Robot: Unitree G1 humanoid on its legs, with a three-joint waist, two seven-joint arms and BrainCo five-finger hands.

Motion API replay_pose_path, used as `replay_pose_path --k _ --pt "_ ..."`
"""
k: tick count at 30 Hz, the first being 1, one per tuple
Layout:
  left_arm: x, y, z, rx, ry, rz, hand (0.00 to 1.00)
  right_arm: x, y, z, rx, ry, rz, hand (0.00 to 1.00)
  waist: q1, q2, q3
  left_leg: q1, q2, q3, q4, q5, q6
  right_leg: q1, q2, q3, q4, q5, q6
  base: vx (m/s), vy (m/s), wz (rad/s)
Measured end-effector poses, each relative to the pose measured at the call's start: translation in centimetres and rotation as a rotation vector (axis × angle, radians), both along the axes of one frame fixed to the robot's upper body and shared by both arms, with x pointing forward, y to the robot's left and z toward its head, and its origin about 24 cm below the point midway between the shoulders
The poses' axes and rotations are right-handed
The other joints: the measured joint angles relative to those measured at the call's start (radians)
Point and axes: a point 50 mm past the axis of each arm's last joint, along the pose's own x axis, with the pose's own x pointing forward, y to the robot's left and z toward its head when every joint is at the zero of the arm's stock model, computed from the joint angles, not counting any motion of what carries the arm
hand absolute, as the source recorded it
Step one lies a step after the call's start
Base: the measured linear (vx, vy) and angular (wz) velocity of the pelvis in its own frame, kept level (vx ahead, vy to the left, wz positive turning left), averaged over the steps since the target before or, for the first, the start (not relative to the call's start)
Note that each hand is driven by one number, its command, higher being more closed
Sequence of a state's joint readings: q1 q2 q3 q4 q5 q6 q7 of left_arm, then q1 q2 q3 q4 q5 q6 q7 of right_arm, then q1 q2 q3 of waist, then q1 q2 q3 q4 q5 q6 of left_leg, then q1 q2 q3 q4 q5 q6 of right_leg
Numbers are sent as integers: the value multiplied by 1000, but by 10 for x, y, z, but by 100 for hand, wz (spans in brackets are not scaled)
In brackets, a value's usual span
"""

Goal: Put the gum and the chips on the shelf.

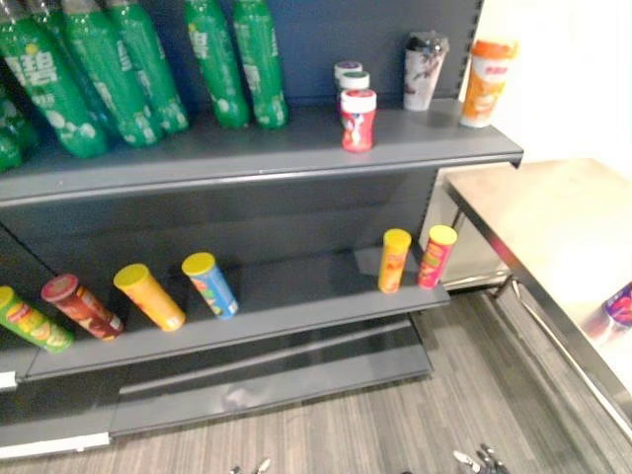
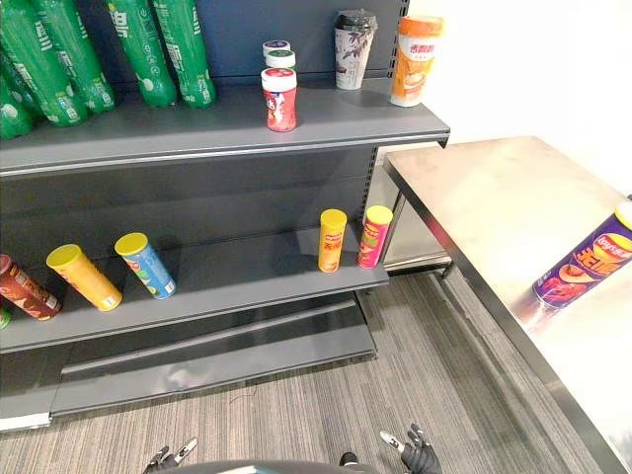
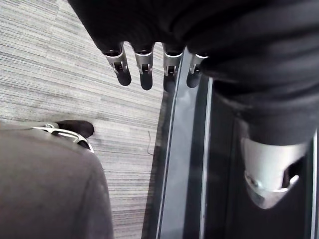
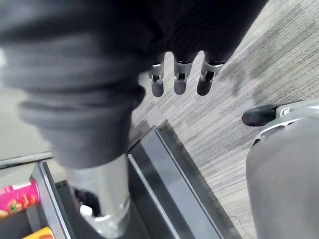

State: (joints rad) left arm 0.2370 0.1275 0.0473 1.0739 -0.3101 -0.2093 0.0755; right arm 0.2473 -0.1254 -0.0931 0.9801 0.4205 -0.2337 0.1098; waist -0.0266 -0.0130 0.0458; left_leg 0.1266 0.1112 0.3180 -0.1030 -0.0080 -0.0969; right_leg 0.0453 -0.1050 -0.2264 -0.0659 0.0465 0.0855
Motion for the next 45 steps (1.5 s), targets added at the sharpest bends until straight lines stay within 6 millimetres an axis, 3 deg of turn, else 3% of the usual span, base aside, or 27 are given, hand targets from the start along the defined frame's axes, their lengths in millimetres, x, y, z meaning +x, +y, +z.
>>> replay_pose_path --k 15,22,27,30,31,32,33,34,35,36,37,38,40,42,45 --pt "-8 -3 -3 -15 29 17 0 -23 7 -9 -19 101 -108 0 0 2 21 35 -11 -3 0 -14 8 19 -16 -1 41 -36 13 5 4 0" --pt "-7 -1 -2 -13 6 36 0 -24 5 -9 -28 103 -145 0 -1 -8 47 47 -20 12 7 -29 12 -9 -30 19 111 -66 22 57 33 -6" --pt "2 0 -1 -11 -5 29 0 -23 0 -7 -39 85 -190 0 -1 -12 69 70 -35 106 7 -52 25 -68 -37 107 169 -71 37 46 76 -54" --pt "15 4 1 -3 -29 1 0 -24 -1 -7 -28 70 -239 0 -4 -25 107 90 -37 183 11 -65 40 -85 -35 113 170 -32 46 -25 56 -57" --pt "18 4 2 -4 -41 6 0 -16 -1 -6 -23 48 -240 0 3 -4 115 67 -7 232 59 -87 49 -97 -15 102 137 32 29 -99 24 -99" --pt "20 2 2 -12 -48 18 0 -3 -1 -4 -19 10 -231 0 2 2 127 48 24 274 93 -102 54 -120 -7 38 175 22 -19 -91 15 -117" --pt "20 2 2 -17 -49 33 0 5 -2 -2 -19 -23 -227 0 -2 7 135 46 53 318 114 -106 49 -155 -46 -121 352 -58 -84 -30 5 -103" --pt "21 3 3 -17 -52 39 0 8 -2 -1 -17 -39 -221 0 2 7 134 46 72 353 132 -106 49 -154 -84 -211 440 -76 -86 55 13 -103" --pt "22 5 3 -14 -57 55 0 13 -1 0 -17 -60 -215 0 8 -2 133 42 91 394 166 -108 48 -132 -131 -293 485 -55 -99 87 -13 -89" --pt "21 7 4 -10 -59 64 0 17 0 1 -12 -77 -207 0 10 -11 133 38 94 416 195 -111 48 -125 -140 -305 475 -27 -95 83 -71 -106" --pt "21 11 4 -4 -60 85 0 27 2 3 -6 -107 -191 0 12 -23 140 31 108 444 234 -115 45 -126 -117 -336 447 -19 -106 -2 -135 -131" --pt "18 7 3 -15 -55 99 0 36 2 7 -18 -144 -163 0 17 -8 147 28 130 469 250 -117 44 -94 -75 -352 343 1 -119 -40 -179 -131" --pt "20 5 3 -19 -58 98 0 39 3 7 -19 -149 -152 0 9 -2 147 33 130 477 228 -123 34 -71 -34 -345 222 1 -115 -31 -168 -81" --pt "27 6 4 -13 -73 95 0 43 7 7 -13 -154 -129 0 12 -14 155 33 120 517 233 -147 -5 -55 -9 -340 107 -17 -78 -86 -161 -60" --pt "26 5 3 -15 -68 94 0 38 10 5 -8 -136 -111 0 9 -10 158 45 129 523 246 -146 -12 -37 8 -323 76 -19 -65 -174 -67 -24"
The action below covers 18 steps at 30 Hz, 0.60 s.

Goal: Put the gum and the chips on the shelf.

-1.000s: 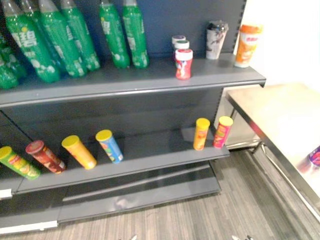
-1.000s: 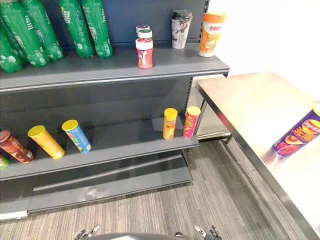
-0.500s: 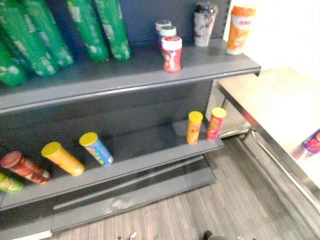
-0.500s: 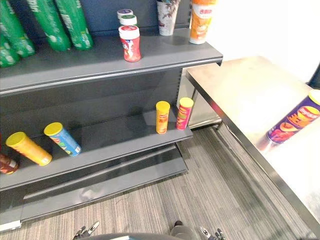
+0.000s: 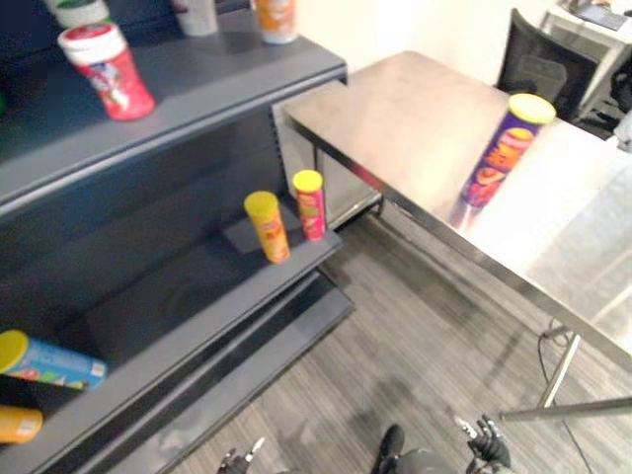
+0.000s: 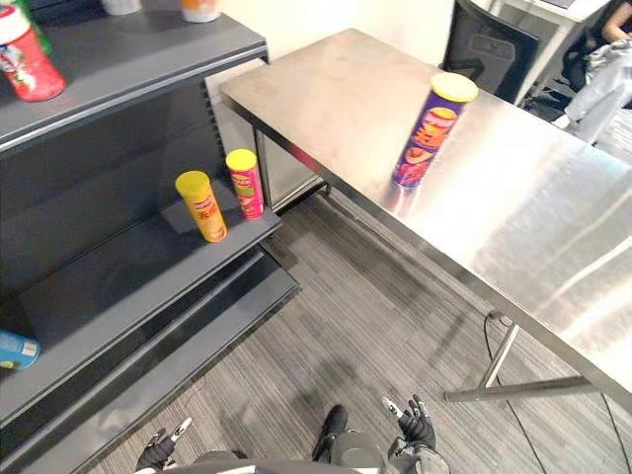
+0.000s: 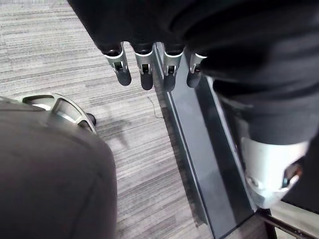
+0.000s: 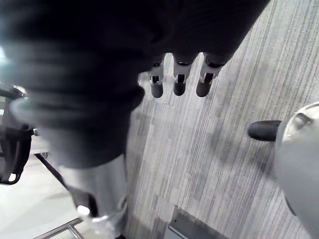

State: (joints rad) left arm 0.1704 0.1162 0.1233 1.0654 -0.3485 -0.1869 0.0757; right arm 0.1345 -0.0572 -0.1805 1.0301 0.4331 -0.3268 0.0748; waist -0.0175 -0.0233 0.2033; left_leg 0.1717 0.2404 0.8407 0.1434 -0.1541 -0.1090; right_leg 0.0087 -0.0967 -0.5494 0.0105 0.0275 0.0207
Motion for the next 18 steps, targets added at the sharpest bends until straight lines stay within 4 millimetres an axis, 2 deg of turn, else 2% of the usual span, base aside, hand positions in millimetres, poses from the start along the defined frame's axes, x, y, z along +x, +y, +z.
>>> replay_pose_path --k 3,10,14,16,18 --pt "0 0 0 -1 -6 -2 0 -3 -1 -1 -2 9 -2 0 1 -1 -1 7 2 -1 -2 6 -9 14 13 6 -28 -3 5 -161 -22 -4" --pt "0 0 0 -4 -7 -15 0 -12 -2 -3 -1 45 -15 0 -7 -1 -1 0 2 2 -2 5 -10 -4 9 15 -23 1 8 -87 58 -3" --pt "3 -1 0 -9 -8 -28 0 -13 -4 -3 -16 56 -40 0 -8 10 -4 -8 -7 19 2 8 -5 -35 -6 32 18 6 0 6 130 -10" --pt "5 -2 0 -12 -13 -32 0 -13 -5 -3 -20 57 -48 0 -10 17 -2 -4 -10 22 2 8 -5 -48 -17 34 52 -6 -10 -3 111 -13" --pt "11 -5 1 -20 -28 -57 0 -14 -8 -3 -24 56 -71 0 -15 25 1 -4 -18 21 3 9 -4 -79 -43 36 125 -43 -8 -29 75 -2"
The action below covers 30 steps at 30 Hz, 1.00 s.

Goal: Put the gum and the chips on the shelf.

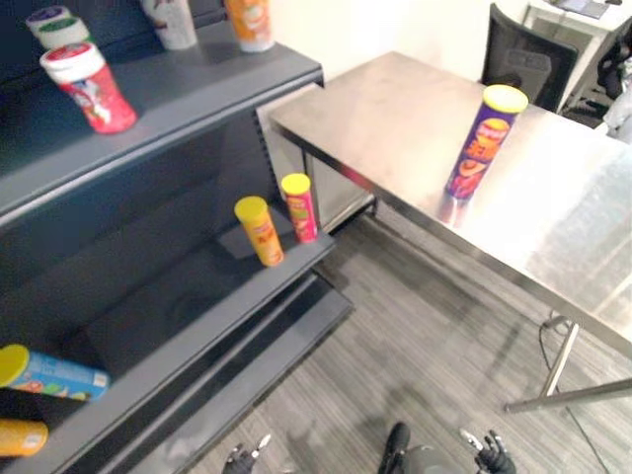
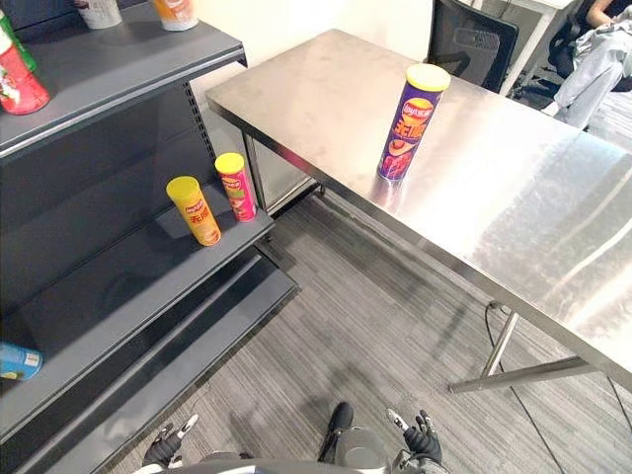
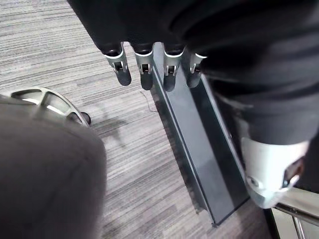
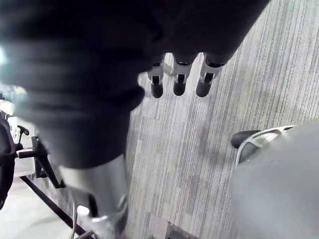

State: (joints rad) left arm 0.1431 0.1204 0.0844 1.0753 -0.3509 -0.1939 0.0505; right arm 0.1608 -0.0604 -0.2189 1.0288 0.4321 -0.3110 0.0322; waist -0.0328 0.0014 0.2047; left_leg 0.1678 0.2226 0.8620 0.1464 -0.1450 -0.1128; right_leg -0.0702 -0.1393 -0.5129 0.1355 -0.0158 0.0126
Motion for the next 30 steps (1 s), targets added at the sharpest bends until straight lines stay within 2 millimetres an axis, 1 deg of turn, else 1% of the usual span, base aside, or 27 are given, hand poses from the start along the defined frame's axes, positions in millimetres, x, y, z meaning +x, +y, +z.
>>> replay_pose_path --k 1,3,4,5,7,8,9,10,11,12,13,14,15,17,18,20,21,22,24,25,26,27,28,29,30 --pt "2 0 0 -2 -4 -3 0 0 -1 0 -1 0 -8 0 -3 1 1 0 -2 -1 1 0 0 -12 -9 1 25 -13 1 -38 44 8" --pt "5 -2 1 -9 -13 -15 0 0 -2 1 -6 -6 -13 0 -23 -2 5 -1 -16 -6 4 0 0 -60 -55 2 137 -80 3 -58 13 9" --pt "7 -2 1 -10 -16 -19 0 0 -2 1 -7 -8 -13 0 -26 -3 6 -1 -19 -7 4 0 0 -73 -67 4 167 -99 1 -52 -32 7" --pt "11 -3 1 -15 -23 -25 0 0 -2 1 -8 -9 -13 0 -40 -5 8 -2 -24 -7 4 0 -1 -94 -85 7 218 -135 3 -17 -31 5" --pt "15 -6 1 -25 -27 -32 0 2 -3 2 -12 -15 -17 0 -49 -5 9 -2 -24 0 10 1 -4 -124 -103 17 283 -182 -9 -22 -109 -7" --pt "18 -7 2 -38 -33 -27 0 1 -4 2 -16 -18 -25 0 -51 -4 9 -1 -18 6 23 3 -10 -140 -110 25 319 -209 -17 -3 -162 -16" --pt "20 -8 2 -53 -40 -13 0 1 -4 3 -21 -22 -29 0 -51 -4 10 -2 -13 6 37 6 -13 -147 -113 29 336 -223 -20 34 -194 -15" --pt "23 -11 2 -72 -54 5 0 0 -5 5 -35 -28 -39 0 -55 -7 11 -7 4 -2 76 8 -15 -150 -109 33 357 -244 -29 43 -184 -15" --pt "23 -13 2 -89 -62 26 0 1 -6 5 -43 -31 -44 0 -60 -8 12 -14 26 -21 121 9 -12 -146 -99 44 362 -256 -38 65 -263 -28" --pt "22 -16 1 -102 -64 39 0 4 -7 7 -51 -45 -47 0 -60 -9 12 -23 50 -58 164 15 -3 -142 -84 61 362 -262 -39 88 -281 -54" --pt "23 -14 3 -106 -84 67 0 9 -9 12 -64 -78 -49 0 -56 -20 17 -43 72 -130 228 24 6 -133 -60 96 362 -267 -39 93 -314 -91" --pt "23 -16 4 -109 -99 79 0 16 -11 15 -75 -104 -44 0 -46 -21 16 -58 64 -229 246 14 4 -134 -33 144 352 -268 -41 75 -228 -100" --pt "23 -17 4 -109 -110 82 0 19 -12 16 -81 -113 -40 0 -43 -20 16 -61 55 -272 244 11 4 -133 -20 166 342 -267 -40 59 -160 -102" --pt "23 -17 5 -117 -126 118 0 26 -12 18 -84 -128 -28 0 -43 -19 15 -85 32 -377 237 0 -6 -113 27 230 297 -261 -31 101 -126 -97" --pt "22 -17 5 -118 -127 122 0 26 -12 17 -82 -121 -26 0 -43 -17 13 -105 30 -420 232 -3 -10 -96 54 258 267 -260 -29 122 -102 -83" --pt "23 -17 5 -115 -135 121 0 26 -10 16 -80 -115 -9 0 -40 -16 11 -141 18 -481 217 -5 -14 -71 80 299 236 -255 -22 155 -58 -76" --pt "23 -17 6 -111 -143 122 0 27 -9 16 -82 -112 8 0 -39 -16 11 -167 5 -526 202 -5 -14 -56 93 334 220 -247 -10 169 -27 -77" --pt "24 -17 6 -110 -146 123 0 27 -8 16 -82 -112 15 0 -38 -16 11 -179 -2 -548 198 -4 -16 -46 98 350 213 -245 -7 183 7 -83" --pt "24 -18 7 -111 -151 134 0 28 -6 16 -79 -111 29 0 -28 -14 10 -207 -19 -601 180 -4 -17 -15 109 403 192 -236 -12 191 52 -85" --pt "24 -18 7 -113 -153 145 0 27 -4 16 -77 -108 44 0 -16 -11 7 -224 -28 -632 167 -4 -17 10 116 442 177 -232 -12 253 112 -91" --pt "24 -19 6 -113 -152 149 0 26 -2 15 -74 -104 53 0 -12 -7 5 -238 -32 -651 160 -3 -18 27 120 468 167 -231 -11 314 172 -111" --pt "23 -19 6 -111 -150 152 0 27 1 14 -69 -104 65 0 -6 -3 3 -249 -44 -681 140 -1 -21 48 121 499 162 -223 -16 322 224 -111" --pt "23 -20 6 -111 -151 153 0 27 3 14 -65 -103 83 0 4 0 1 -251 -58 -706 112 5 -24 62 121 535 162 -225 -13 260 221 -106" --pt "23 -21 6 -113 -151 153 0 28 4 14 -64 -104 90 0 10 3 -1 -250 -66 -717 85 19 -26 66 121 554 163 -228 -8 258 263 -100" --pt "21 -24 5 -120 -141 155 0 27 4 14 -65 -104 95 0 8 21 -12 -247 -73 -740 13 90 -22 74 129 579 167 -238 12 242 300 -73"
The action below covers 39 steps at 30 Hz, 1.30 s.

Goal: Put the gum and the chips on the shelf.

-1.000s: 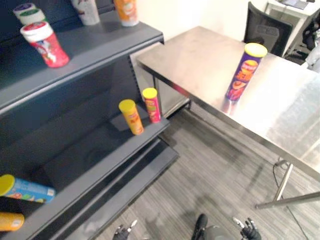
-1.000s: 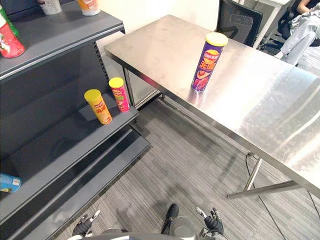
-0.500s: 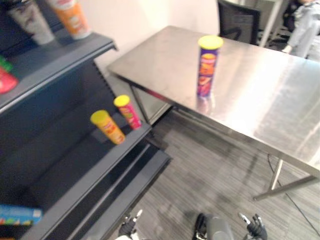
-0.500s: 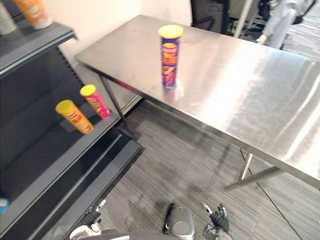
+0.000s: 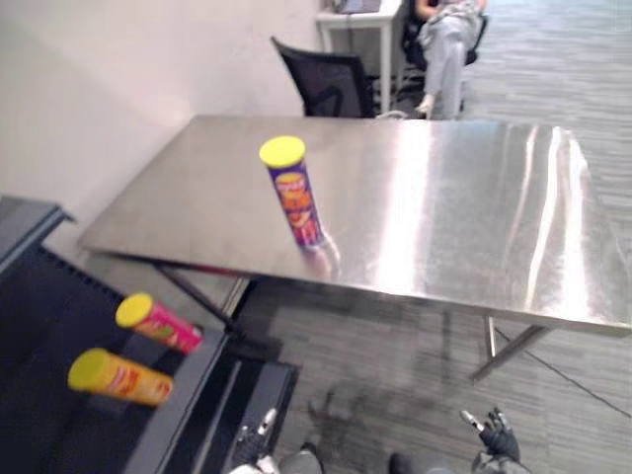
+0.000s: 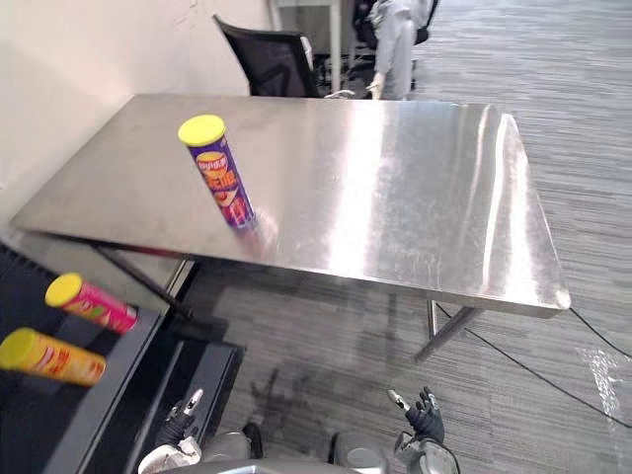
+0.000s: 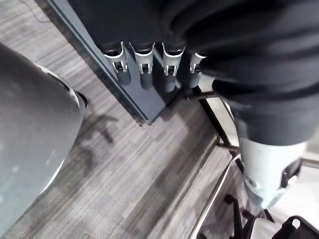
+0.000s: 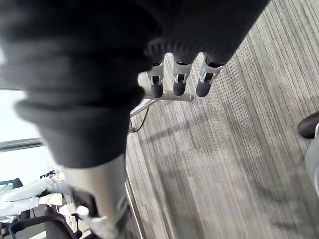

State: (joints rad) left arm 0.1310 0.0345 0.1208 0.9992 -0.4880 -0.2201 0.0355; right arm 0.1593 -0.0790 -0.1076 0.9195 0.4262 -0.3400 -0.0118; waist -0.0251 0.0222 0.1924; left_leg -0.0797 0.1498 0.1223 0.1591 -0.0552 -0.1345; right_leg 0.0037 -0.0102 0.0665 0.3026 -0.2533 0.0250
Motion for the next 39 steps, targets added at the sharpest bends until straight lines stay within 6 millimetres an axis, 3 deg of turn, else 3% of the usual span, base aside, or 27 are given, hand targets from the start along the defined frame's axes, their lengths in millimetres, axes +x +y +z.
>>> replay_pose_path --k 1,2,3,5,7,12,16,17,21,22,25,28,31,33,34,36,37,39 --pt "-2 -4 -1 -10 7 1 0 -2 -1 0 -5 4 3 0 0 18 -10 0 7 -2 -26 61 11 -2 10 8 3 -8 13 270 377 -80" --pt "-4 4 -1 9 15 2 0 -4 10 -5 19 27 20 0 0 -20 -27 21 -20 37 -13 39 23 1 -33 18 9 -12 47 228 352 -66" --pt "-6 9 -1 21 22 -1 0 -8 19 -7 40 36 32 0 0 -37 -38 35 -42 62 -20 18 46 10 -64 -13 -17 -11 49 164 265 -54" --pt "-7 13 -1 31 27 -9 0 -11 24 -9 55 48 29 0 -2 -60 -51 42 -65 75 -18 7 59 35 -92 -17 -61 1 66 129 214 -24" --pt "-7 13 -1 38 32 -40 0 -13 23 -10 52 54 21 0 -1 -67 -57 54 -87 82 -18 0 71 55 -113 -18 -100 18 82 62 170 -12" --pt "-14 7 -5 57 79 -133 0 -27 18 -15 28 118 -38 0 -2 -43 -87 66 -106 83 -66 4 89 60 -129 -19 -173 71 96 -22 80 -13" --pt "-16 7 -5 65 84 -145 0 -36 9 -17 -8 146 -99 0 -3 -49 -94 91 -105 107 -122 28 95 58 -130 -25 -215 88 84 -78 26 -28" --pt "-16 8 -5 71 83 -142 0 -38 7 -17 -18 155 -108 0 -1 -51 -94 107 -106 122 -142 31 91 54 -148 -85 -217 90 81 -53 27 -42" --pt "-21 10 -6 76 96 -139 0 -50 0 -18 -48 195 -183 0 -3 -62 -106 136 -110 126 -187 35 81 56 -160 -141 -245 117 64 2 33 -42" --pt "-21 10 -6 77 98 -139 0 -55 -5 -18 -61 208 -231 0 -3 -51 -116 136 -113 115 -193 35 81 56 -163 -157 -259 132 66 41 12 -18" --pt "-22 10 -6 73 100 -138 0 -65 -19 -17 -79 226 -397 0 -4 -52 -121 135 -116 111 -206 39 87 63 -166 -178 -290 167 102 84 3 -2" --pt "-25 13 -7 68 106 -121 0 -71 -37 -13 -100 214 -565 0 -3 -56 -128 136 -119 94 -210 39 87 78 -166 -190 -304 177 111 130 -1 7" --pt "-29 19 -6 77 110 -90 0 -67 -72 3 -135 113 -817 0 -2 -71 -126 144 -121 78 -217 37 88 87 -168 -205 -301 179 111 99 5 6" --pt "-35 23 -5 87 115 -75 0 -57 -115 29 -202 -36 -978 0 -1 -67 -130 157 -120 80 -232 37 88 90 -166 -208 -296 192 103 57 23 -2" --pt "-37 23 -5 88 115 -71 0 -53 -126 38 -222 -82 -1005 0 -1 -68 -129 158 -119 81 -236 37 88 89 -166 -210 -295 196 104 35 33 -4" --pt "-41 26 -3 94 112 -57 0 -33 -161 80 -316 -282 -1061 0 -1 -71 -129 173 -118 82 -253 39 91 87 -169 -215 -273 196 104 6 12 -2" --pt "-42 26 -3 94 113 -57 0 -28 -167 91 -337 -336 -1060 0 0 -71 -132 174 -116 81 -253 39 91 86 -170 -219 -265 196 104 0 0 0" --pt "-44 26 -2 91 117 -59 0 5 -176 141 -413 -568 -998 0 0 -76 -144 169 -118 84 -259 40 92 68 -175 -224 -247 196 104 -45 9 -3"
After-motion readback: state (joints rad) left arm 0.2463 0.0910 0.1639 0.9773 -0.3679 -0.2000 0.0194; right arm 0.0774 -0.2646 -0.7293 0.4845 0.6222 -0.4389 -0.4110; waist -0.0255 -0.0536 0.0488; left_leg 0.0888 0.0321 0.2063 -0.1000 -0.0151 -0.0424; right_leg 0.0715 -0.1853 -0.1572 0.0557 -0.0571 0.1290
